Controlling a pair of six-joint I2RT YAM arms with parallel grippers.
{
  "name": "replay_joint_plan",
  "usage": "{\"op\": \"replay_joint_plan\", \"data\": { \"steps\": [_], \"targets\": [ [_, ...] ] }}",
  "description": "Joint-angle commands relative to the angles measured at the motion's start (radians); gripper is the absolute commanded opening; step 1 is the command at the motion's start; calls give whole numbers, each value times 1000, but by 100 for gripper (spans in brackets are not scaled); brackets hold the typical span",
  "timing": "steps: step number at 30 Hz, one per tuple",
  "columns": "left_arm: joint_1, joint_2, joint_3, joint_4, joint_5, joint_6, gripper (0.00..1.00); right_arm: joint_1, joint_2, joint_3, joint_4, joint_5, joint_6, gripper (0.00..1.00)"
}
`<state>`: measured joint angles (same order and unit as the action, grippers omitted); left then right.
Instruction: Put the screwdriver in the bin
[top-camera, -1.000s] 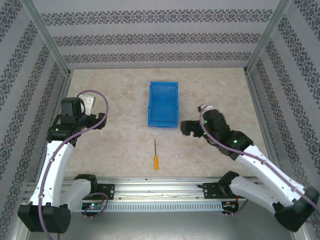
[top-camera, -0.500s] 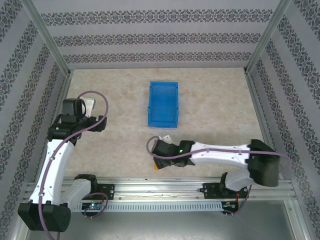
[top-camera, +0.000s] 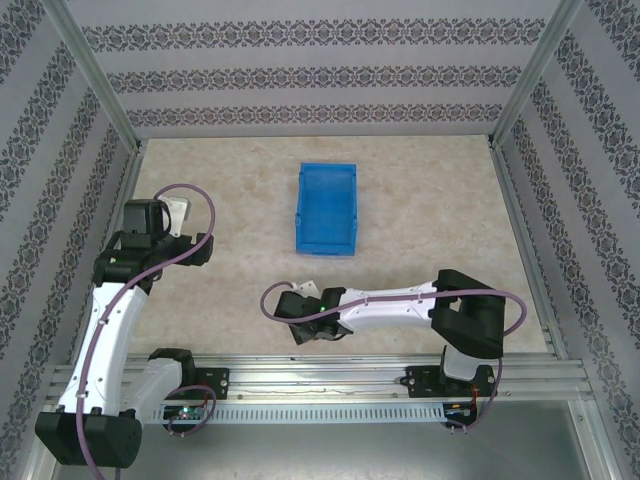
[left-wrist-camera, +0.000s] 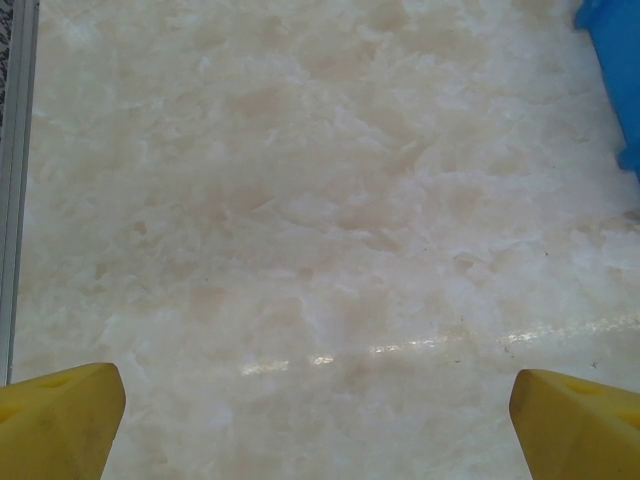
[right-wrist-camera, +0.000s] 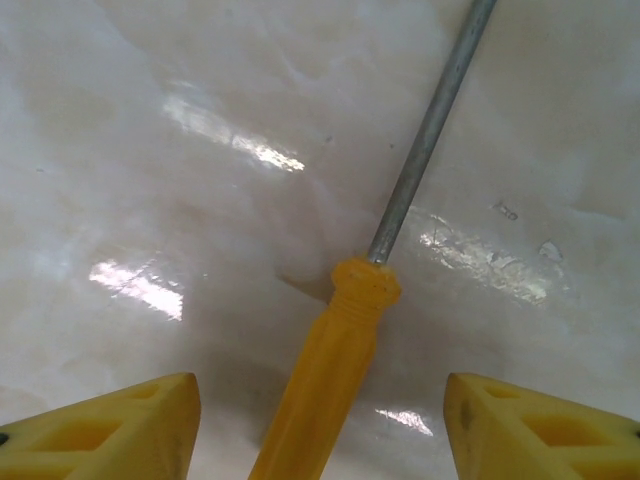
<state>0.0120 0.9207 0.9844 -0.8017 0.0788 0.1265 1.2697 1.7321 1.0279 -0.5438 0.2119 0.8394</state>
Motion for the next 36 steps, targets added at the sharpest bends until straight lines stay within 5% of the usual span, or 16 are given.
{"op": "replay_joint_plan", "data": {
  "steps": [1,8,25,36],
  "targets": [
    [-12,-13,7,-25,17,-19,99,2,13,14,-33,10,30,63],
    [-12,2,22,-31,45,-43,99,0,14,-19,-43,28,37,51],
    [-12,20,33,-30,53,-53,99,-8,-5,-57,-13,19,-8,49],
    [-12,22,39,-32,56,-51,99,-10,29,-71,15,-15,-2,40]
  ]
}}
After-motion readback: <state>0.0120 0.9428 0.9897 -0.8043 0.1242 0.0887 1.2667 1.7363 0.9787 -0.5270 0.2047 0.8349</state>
